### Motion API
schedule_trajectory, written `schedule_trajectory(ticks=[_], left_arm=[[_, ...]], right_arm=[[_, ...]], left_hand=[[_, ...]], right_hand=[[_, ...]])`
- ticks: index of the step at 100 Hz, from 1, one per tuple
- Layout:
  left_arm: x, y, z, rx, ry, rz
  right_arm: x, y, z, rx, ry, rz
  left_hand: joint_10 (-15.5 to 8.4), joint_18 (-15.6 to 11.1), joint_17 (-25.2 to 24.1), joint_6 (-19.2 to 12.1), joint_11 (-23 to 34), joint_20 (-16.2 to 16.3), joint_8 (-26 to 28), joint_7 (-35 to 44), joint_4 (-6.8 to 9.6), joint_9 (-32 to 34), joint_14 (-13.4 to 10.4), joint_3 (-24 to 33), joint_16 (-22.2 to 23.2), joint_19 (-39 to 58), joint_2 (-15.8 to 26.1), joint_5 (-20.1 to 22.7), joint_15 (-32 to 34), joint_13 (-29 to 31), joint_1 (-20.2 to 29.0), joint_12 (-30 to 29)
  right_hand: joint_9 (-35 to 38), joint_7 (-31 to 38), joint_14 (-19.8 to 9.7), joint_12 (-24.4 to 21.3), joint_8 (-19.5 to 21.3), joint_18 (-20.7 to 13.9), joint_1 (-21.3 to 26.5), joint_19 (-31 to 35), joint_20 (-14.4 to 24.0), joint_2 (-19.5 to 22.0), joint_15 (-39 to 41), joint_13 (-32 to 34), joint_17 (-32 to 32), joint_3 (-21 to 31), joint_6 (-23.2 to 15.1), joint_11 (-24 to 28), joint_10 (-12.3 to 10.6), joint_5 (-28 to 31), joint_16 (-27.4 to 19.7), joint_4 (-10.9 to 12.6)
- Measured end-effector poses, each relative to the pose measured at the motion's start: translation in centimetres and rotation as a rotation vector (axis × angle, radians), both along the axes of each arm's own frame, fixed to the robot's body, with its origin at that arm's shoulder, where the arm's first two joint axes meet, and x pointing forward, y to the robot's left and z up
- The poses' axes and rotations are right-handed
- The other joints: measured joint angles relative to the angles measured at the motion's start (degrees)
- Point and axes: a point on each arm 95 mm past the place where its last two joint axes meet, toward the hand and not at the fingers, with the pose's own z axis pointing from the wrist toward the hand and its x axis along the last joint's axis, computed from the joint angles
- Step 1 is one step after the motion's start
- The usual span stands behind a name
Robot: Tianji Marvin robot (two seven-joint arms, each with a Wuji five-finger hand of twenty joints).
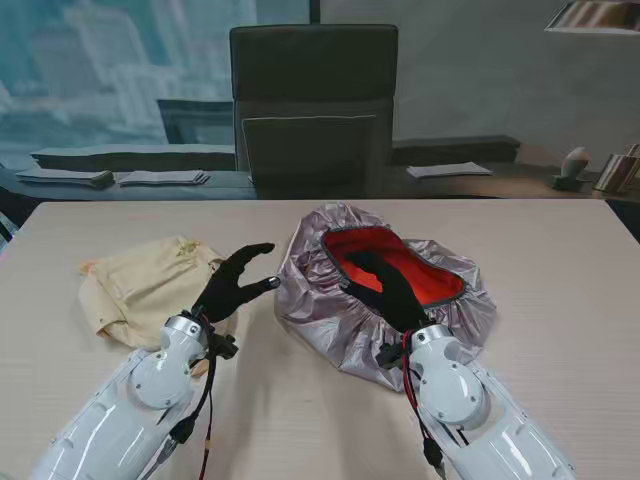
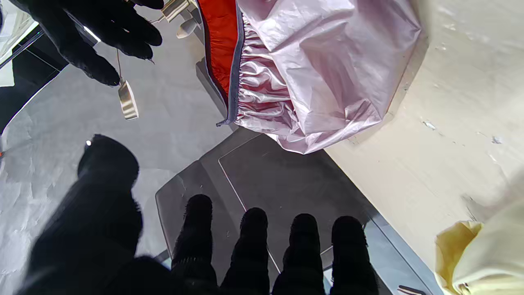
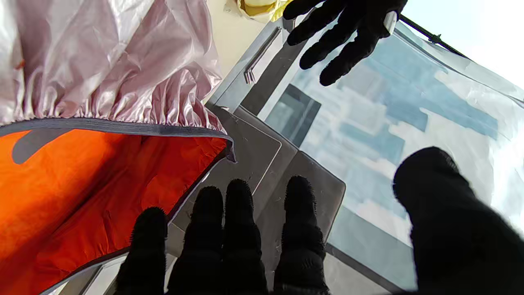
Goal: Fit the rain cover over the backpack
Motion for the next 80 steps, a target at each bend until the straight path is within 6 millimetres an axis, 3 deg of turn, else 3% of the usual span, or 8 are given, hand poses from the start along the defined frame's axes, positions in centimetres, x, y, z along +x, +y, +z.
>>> schedule_trajectory(ticks=[61, 80], left_arm=[[-0.4, 0.6, 0.3, 0.053, -0.03, 0.006], [-2.5, 2.2, 2.1, 0.192, -0.097, -0.001]], right_arm=[[-0.2, 0.0, 0.1, -0.003, -0.011, 0.016], [-0.2, -0.1, 0.1, -0.003, -0.007, 0.021]], left_hand=[[0.0, 1.16, -0.31, -0.09, 0.45, -0.82, 0.0, 0.01, 0.08, 0.0, 0.0, -1.21, 0.01, -2.12, -0.01, 0.0, 0.0, 0.01, 0.04, 0.0], [-0.12, 1.16, -0.32, -0.84, -0.82, -2.03, 0.0, -0.22, 0.09, 0.0, -0.07, -2.38, 0.01, -4.86, -2.22, 0.0, -0.6, -0.04, -0.08, 0.0]], right_hand=[[0.0, -0.12, 0.01, 0.0, 0.0, 0.09, 0.0, 0.0, 0.09, 0.0, 0.0, 0.0, 0.0, 0.01, 0.0, 0.0, 0.0, 0.0, 0.0, 0.0], [0.0, -0.12, 0.01, 0.0, 0.0, 0.1, 0.0, 0.0, 0.62, 0.0, 0.0, 0.0, 0.0, 0.01, -0.01, 0.0, 0.0, 0.0, 0.0, 0.0]])
